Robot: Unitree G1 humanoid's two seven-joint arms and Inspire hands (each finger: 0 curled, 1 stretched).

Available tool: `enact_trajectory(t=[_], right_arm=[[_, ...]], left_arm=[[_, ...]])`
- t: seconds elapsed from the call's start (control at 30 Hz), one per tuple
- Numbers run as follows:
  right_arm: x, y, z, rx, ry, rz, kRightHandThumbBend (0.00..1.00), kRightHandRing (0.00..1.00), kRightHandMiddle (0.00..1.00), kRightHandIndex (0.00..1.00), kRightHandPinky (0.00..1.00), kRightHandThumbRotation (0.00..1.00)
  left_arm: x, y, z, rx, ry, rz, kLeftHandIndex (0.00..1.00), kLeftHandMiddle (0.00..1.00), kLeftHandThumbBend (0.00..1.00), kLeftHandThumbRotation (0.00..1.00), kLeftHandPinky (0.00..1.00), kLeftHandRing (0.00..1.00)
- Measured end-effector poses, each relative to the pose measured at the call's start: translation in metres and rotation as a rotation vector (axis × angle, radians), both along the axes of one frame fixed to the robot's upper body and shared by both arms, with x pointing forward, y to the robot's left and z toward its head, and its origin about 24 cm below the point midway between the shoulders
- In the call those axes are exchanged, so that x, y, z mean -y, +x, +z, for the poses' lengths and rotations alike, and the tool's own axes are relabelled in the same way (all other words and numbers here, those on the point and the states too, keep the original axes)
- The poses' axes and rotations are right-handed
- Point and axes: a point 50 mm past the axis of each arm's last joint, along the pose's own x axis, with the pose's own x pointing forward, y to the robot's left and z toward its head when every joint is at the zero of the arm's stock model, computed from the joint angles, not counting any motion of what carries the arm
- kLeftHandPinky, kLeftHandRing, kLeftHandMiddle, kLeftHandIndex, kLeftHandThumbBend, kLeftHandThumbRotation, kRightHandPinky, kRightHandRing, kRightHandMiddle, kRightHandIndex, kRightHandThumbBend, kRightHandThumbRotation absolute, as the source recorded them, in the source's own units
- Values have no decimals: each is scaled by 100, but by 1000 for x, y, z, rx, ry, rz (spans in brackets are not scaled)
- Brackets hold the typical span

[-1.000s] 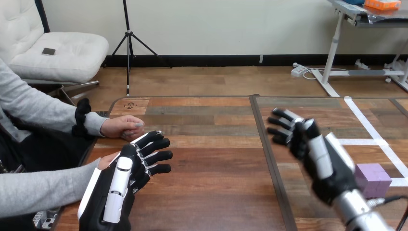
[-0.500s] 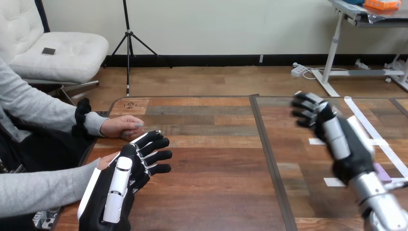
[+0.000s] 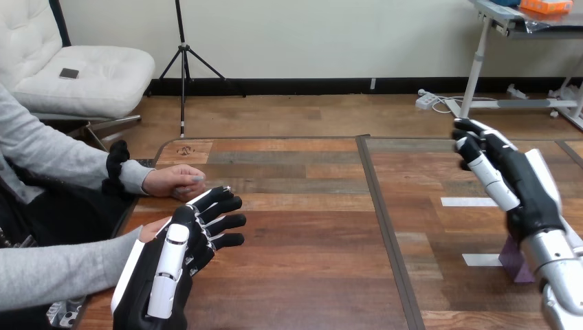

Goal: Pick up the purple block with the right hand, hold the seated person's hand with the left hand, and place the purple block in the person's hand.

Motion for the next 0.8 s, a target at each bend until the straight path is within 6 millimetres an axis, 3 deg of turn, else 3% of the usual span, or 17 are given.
enact_trajectory(t=[0.5, 0.8], right_arm=[[22, 2, -7, -80, -56, -89, 100, 89, 90, 89, 84, 52], [33, 0, -17, -169, -79, -127, 100, 92, 92, 90, 88, 46]], left_arm=[[0, 0, 0, 3, 0, -3, 77, 78, 37, 98, 71, 76], [0, 3, 2, 13, 0, -4, 76, 77, 36, 97, 71, 75]])
